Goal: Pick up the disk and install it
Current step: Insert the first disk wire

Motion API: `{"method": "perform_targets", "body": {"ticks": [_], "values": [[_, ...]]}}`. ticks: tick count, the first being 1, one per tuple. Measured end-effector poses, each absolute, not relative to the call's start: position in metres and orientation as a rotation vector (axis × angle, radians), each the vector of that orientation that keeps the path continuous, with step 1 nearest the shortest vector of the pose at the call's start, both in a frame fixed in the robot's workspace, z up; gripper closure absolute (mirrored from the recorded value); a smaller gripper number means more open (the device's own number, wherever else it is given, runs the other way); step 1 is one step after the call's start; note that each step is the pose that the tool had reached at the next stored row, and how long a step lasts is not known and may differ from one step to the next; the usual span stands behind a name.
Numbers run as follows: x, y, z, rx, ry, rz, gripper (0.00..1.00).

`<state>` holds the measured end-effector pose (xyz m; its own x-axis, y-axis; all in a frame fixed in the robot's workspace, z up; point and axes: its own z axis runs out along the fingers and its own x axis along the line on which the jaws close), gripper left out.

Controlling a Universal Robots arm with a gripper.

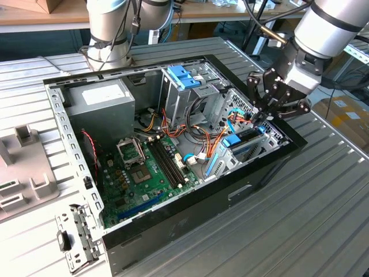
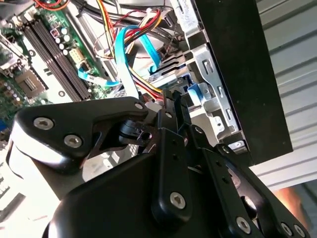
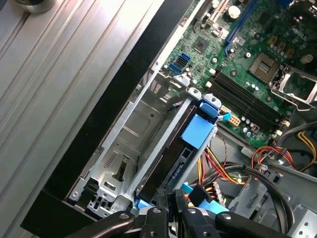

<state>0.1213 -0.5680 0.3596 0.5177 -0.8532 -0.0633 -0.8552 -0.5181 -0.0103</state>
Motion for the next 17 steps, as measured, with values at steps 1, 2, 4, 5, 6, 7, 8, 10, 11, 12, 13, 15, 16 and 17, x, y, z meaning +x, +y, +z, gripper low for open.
{"method": "perform_targets", "body": {"ticks": [1,2,4,5,6,7,8,10,11,12,13,15,16,17], "values": [[0.1212,-0.568,0.3592,-2.688,1.544,0.077,0.83],[0.1212,-0.568,0.3591,-2.682,1.555,0.077,0.83],[0.121,-0.568,0.3586,-2.658,1.594,0.076,0.83],[0.121,-0.568,0.3584,-2.649,1.607,0.076,0.83],[0.1209,-0.568,0.3581,-2.635,1.63,0.075,0.83],[0.1208,-0.568,0.3579,-2.625,1.646,0.075,0.83],[0.1208,-0.568,0.3578,-2.618,1.656,0.074,0.83],[0.1207,-0.568,0.3575,-2.602,1.681,0.074,0.83],[0.1204,-0.568,0.3573,-2.588,1.701,0.073,0.83],[0.1202,-0.568,0.3571,-2.579,1.714,0.073,0.83],[0.1201,-0.568,0.357,-2.572,1.725,0.073,0.83],[0.1196,-0.568,0.3567,-2.554,1.75,0.072,0.83],[0.1192,-0.568,0.3565,-2.543,1.766,0.072,0.83],[0.1187,-0.568,0.3563,-2.529,1.785,0.071,0.83]]}}
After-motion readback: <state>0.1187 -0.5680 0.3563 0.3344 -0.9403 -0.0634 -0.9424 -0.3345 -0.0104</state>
